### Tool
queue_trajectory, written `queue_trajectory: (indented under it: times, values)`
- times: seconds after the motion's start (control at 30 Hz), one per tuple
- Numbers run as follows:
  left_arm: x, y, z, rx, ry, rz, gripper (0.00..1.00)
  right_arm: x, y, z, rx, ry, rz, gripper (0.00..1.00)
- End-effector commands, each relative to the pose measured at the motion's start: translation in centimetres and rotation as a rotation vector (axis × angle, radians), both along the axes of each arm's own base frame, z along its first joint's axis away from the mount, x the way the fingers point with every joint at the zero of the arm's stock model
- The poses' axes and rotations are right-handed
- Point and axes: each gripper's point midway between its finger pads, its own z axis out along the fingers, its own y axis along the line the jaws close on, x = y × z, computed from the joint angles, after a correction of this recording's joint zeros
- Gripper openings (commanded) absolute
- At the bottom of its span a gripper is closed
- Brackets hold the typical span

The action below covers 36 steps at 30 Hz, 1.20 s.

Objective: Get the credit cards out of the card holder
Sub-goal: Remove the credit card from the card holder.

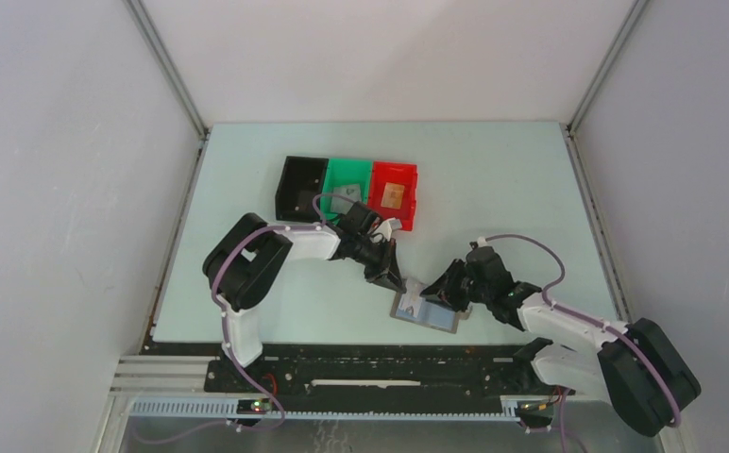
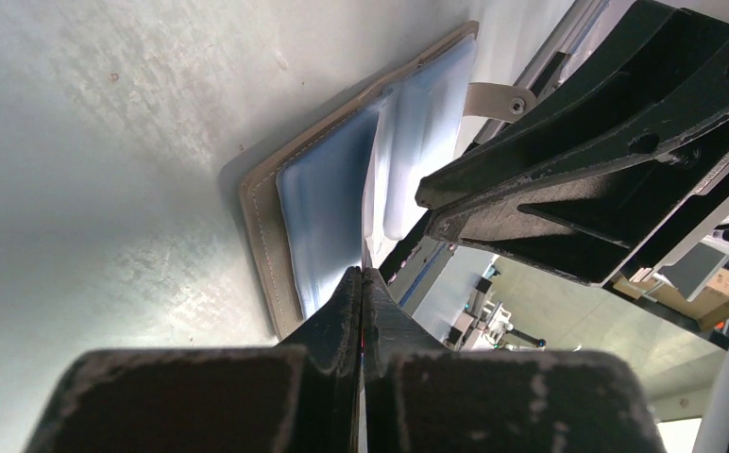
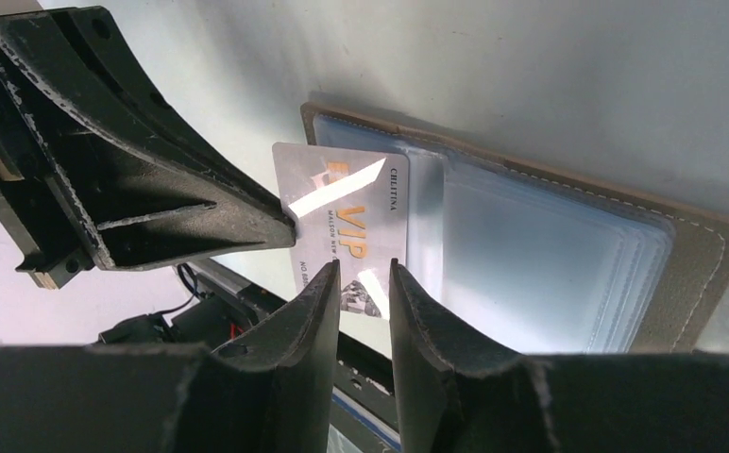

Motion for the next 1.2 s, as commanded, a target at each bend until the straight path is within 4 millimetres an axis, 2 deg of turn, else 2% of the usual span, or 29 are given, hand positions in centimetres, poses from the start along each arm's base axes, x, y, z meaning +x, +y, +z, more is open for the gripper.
queue_trajectory:
  times: [0.0,0.17,0.47,0.63,0.83,1.07,1.17]
  values:
    - [-0.2,0.1,0.6,-0.022,-0.018,-0.022,0.0,1.0,1.2,1.3,0.029,-0.054,0.033,0.34]
    - [-0.3,0.1,0.4,-0.022,-0.015,-0.024,0.0,0.9,1.7,0.3,0.026,-0.029,0.048,0.34]
    - [-0.6,0.2,0.2,-0.023,-0.006,-0.033,0.2,0.7,2.0,-0.7,0.012,0.001,0.047,0.33]
    - [-0.6,0.1,0.1,-0.021,-0.007,-0.036,0.23,0.7,2.1,-0.7,0.015,0.002,0.049,0.33]
    - [-1.2,-0.5,-0.1,-0.016,-0.002,-0.049,0.21,0.6,2.1,-0.7,0.015,0.003,0.05,0.33]
    - [-1.5,-1.1,-0.2,-0.012,-0.001,-0.055,0.13,0.6,2.0,-0.2,0.017,-0.009,0.049,0.33]
    - [-1.5,-1.1,0.0,-0.012,-0.004,-0.054,0.01,0.5,1.9,0.1,0.017,-0.014,0.047,0.33]
